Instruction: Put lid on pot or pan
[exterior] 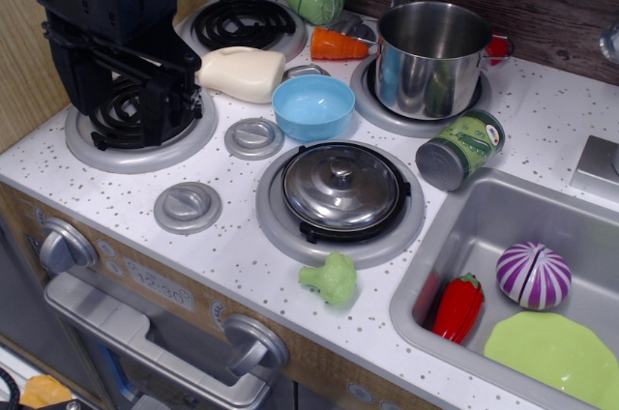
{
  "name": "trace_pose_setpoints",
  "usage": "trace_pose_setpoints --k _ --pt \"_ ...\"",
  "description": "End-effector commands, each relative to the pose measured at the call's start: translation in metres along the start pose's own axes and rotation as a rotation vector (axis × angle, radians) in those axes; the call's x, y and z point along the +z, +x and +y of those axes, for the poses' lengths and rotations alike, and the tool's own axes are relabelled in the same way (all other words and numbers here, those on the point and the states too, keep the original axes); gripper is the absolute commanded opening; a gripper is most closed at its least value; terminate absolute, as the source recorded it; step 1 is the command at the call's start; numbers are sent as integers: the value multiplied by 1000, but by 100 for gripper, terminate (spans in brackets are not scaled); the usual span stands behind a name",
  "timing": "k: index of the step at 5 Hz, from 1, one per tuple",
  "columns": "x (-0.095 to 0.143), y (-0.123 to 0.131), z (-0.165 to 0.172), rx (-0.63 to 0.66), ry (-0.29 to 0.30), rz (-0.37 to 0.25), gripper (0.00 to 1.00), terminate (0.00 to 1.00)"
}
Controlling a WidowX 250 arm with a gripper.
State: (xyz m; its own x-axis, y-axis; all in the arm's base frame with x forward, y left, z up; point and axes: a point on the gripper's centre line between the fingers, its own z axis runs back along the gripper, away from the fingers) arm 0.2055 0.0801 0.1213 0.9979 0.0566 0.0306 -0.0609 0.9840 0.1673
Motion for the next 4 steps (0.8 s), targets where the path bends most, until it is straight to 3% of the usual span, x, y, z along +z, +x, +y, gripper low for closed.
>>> trace_pose_setpoints --k 1,3,4 --pt "0 0 0 0 0 0 100 0" --pt "-5 59 -60 -6 -9 -97 100 0" --pt "-20 80 -86 -3 6 -149 100 0"
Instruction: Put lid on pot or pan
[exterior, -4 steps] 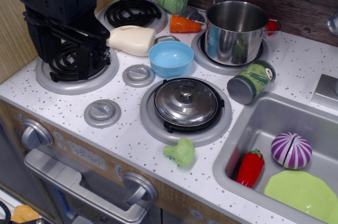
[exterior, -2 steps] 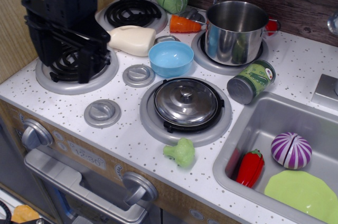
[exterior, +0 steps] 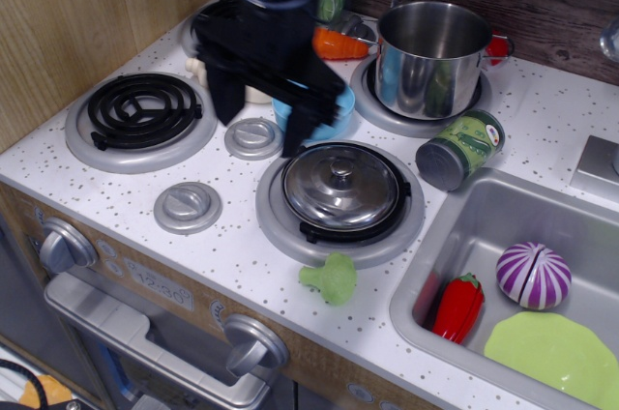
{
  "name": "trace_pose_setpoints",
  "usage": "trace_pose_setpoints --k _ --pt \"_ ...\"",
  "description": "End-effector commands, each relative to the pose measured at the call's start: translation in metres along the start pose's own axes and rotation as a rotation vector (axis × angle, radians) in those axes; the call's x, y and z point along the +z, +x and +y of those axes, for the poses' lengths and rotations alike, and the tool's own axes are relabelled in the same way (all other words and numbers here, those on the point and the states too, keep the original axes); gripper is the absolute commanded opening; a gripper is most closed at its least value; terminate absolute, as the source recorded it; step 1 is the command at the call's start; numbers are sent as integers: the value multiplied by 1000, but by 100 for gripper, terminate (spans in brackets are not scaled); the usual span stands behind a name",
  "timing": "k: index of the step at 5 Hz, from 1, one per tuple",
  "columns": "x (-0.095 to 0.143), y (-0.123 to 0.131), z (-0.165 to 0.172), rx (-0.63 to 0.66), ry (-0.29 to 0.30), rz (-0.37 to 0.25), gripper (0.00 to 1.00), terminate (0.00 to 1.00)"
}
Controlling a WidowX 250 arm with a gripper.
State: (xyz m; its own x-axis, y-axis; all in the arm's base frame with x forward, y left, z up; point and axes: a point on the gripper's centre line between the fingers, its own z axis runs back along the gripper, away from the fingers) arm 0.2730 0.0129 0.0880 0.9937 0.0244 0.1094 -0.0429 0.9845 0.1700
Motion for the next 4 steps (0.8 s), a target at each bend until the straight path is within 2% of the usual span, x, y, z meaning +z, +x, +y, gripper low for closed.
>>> trace_pose_setpoints --k 1,4 --pt "-15 28 -22 4 -38 -81 100 0" --pt "-47 39 -34 -42 -97 -142 100 0"
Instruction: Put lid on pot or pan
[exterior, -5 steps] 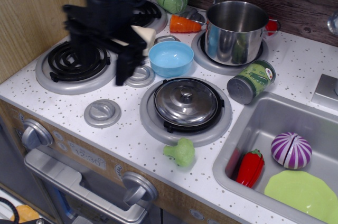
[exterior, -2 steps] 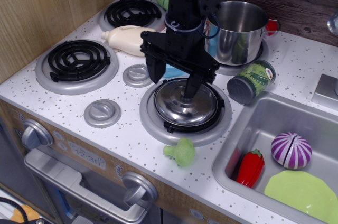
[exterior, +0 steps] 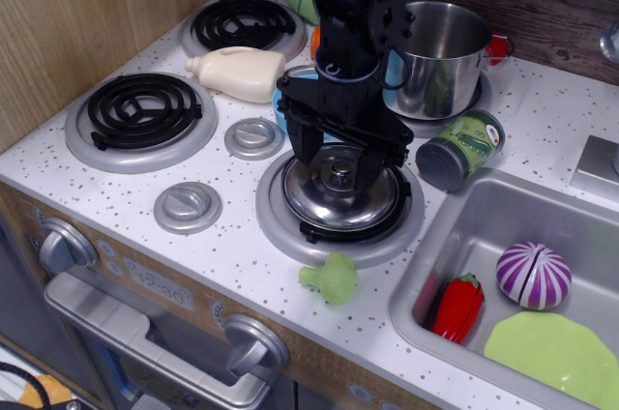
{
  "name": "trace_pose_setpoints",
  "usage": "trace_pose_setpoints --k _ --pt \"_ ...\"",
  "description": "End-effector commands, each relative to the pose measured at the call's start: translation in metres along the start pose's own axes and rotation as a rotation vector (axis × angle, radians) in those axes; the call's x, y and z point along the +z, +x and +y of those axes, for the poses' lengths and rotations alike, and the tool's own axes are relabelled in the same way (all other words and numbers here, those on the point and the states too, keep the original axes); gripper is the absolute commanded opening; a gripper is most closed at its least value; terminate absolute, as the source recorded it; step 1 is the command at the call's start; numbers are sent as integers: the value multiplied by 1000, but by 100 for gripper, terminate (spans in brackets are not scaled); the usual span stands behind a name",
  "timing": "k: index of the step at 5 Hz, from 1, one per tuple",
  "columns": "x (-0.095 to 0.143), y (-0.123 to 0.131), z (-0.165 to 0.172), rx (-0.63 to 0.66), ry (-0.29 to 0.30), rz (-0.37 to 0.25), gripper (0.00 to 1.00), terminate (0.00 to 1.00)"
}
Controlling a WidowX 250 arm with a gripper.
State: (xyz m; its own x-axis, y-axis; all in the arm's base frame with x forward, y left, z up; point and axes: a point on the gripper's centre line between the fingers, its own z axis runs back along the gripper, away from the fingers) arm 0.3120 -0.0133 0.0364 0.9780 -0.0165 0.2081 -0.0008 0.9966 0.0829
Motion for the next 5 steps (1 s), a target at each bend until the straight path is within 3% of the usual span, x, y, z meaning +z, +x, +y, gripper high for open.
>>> trace_pose_setpoints --k 1,2,4,5 --pt "-6 6 5 -29 -33 -38 100 0" --pt "-9 5 4 -16 -63 -13 0 0" --pt "3 6 1 7 -42 -7 0 0" --pt "24 24 8 8 -12 3 0 0"
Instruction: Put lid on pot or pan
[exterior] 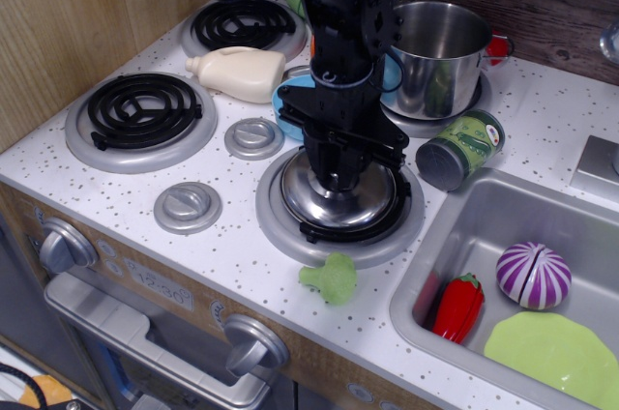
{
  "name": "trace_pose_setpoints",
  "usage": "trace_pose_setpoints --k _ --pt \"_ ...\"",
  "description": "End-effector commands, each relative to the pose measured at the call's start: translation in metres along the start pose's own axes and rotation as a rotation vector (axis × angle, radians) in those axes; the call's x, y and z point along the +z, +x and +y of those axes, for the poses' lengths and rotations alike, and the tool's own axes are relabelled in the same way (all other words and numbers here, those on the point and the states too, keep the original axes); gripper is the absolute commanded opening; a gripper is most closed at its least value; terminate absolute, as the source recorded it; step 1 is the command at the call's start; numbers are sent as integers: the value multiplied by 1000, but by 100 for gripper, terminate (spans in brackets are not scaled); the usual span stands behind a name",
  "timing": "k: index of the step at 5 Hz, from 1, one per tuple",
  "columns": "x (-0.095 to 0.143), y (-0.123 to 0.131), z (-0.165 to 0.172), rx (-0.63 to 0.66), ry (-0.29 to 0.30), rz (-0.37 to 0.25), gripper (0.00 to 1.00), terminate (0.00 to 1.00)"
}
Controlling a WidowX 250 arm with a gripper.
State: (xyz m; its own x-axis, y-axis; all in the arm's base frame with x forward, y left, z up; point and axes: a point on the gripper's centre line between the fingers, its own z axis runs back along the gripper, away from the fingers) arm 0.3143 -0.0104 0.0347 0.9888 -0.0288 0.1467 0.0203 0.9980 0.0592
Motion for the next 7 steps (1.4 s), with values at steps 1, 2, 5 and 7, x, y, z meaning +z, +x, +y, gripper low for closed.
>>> trace_pose_setpoints --k 1,2,5,7 --pt "75 42 10 41 87 -42 0 0" --pt "99 64 6 64 115 -75 0 0" --pt "112 120 -5 22 125 -243 0 0" --pt "97 135 -7 16 110 -326 0 0"
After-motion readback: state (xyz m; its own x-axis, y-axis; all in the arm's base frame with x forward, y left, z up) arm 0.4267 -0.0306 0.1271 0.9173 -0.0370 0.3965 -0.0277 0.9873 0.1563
